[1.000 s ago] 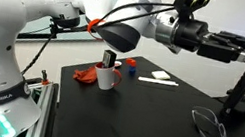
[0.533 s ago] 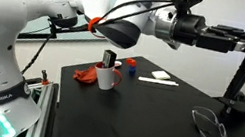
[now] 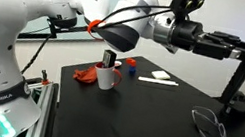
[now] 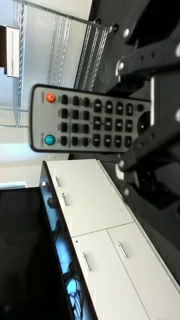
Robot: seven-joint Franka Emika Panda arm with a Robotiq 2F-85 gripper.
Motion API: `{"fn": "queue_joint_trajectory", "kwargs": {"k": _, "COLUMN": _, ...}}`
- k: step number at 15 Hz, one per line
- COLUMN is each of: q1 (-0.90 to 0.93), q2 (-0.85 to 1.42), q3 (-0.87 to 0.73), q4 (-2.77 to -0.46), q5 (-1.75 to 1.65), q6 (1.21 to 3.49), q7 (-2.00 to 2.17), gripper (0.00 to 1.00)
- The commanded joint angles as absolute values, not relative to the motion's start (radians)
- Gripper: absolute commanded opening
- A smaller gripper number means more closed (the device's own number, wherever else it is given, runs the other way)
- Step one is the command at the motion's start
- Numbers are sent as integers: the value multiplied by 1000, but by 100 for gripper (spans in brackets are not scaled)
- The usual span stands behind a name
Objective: Move the remote control backwards.
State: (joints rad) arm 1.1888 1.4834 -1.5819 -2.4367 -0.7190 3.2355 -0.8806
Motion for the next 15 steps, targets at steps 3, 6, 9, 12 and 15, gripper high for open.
{"fn": "queue_joint_trajectory", "kwargs": {"k": 3, "q1": 1296, "q2": 1551, "q3": -1677, "q4": -2322, "q5": -1022, "q6": 3080, "q7": -652, "gripper": 32}}
{"fn": "queue_joint_trajectory", "kwargs": {"k": 6, "q1": 1354, "q2": 1520, "q3": -1635, "q4": -2278, "q5": -1265, "q6": 2935, "q7": -454, "gripper": 32}}
{"fn": "queue_joint_trajectory", "kwargs": {"k": 9, "q1": 1352, "q2": 1513, "q3": -1564, "q4": -2286, "q5": -1464, "q6": 2815, "q7": -242, "gripper": 32}}
{"fn": "queue_joint_trajectory", "kwargs": {"k": 12, "q1": 1310, "q2": 1504, "q3": -1486, "q4": -2316, "q5": -1568, "q6": 2709, "q7": -89, "gripper": 32}}
{"fn": "queue_joint_trajectory", "kwargs": {"k": 15, "q1": 1283, "q2": 1483, "q3": -1447, "q4": -2330, "q5": -1537, "q6": 2707, "q7": -103, "gripper": 57}}
